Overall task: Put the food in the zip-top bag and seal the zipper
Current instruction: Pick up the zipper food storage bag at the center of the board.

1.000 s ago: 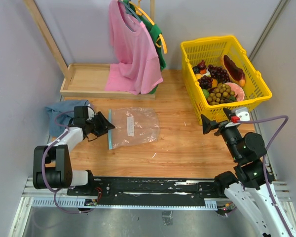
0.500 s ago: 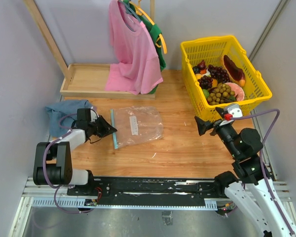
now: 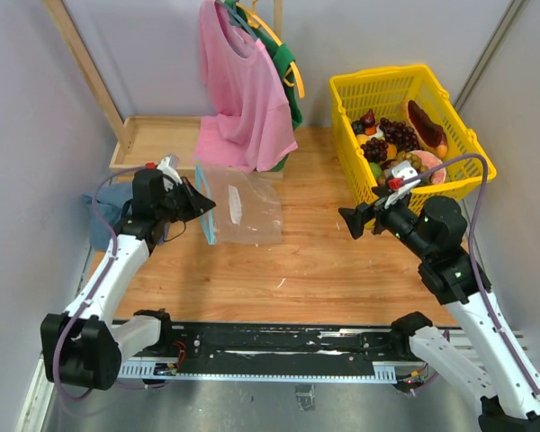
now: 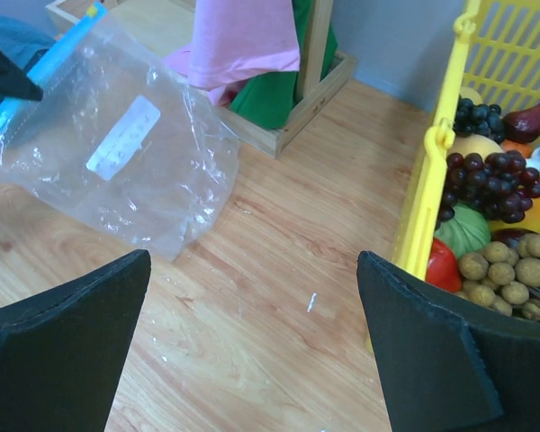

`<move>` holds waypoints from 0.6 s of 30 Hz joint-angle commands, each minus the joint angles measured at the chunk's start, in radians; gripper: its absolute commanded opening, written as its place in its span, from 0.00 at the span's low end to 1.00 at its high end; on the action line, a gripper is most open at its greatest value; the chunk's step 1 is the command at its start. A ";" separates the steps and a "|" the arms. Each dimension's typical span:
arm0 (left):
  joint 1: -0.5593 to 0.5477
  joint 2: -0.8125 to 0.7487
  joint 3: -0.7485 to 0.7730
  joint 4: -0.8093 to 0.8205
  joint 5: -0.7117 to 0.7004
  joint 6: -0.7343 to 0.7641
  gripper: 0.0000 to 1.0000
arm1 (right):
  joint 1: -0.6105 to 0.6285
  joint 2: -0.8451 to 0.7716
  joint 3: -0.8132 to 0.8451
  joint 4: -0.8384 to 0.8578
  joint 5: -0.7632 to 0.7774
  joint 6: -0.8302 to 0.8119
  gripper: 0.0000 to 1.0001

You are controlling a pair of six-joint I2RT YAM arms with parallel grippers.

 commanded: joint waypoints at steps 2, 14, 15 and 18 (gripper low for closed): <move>-0.086 -0.032 0.220 -0.210 -0.063 0.203 0.00 | 0.014 0.086 0.123 -0.074 -0.091 0.007 0.98; -0.306 0.046 0.616 -0.510 -0.164 0.614 0.00 | 0.015 0.308 0.357 -0.156 -0.212 0.005 0.99; -0.340 0.059 0.636 -0.536 -0.181 0.645 0.00 | 0.014 0.324 0.371 -0.154 -0.233 0.005 0.99; -0.443 0.085 0.666 -0.603 -0.258 0.729 0.00 | 0.019 0.379 0.412 -0.154 -0.284 -0.002 0.99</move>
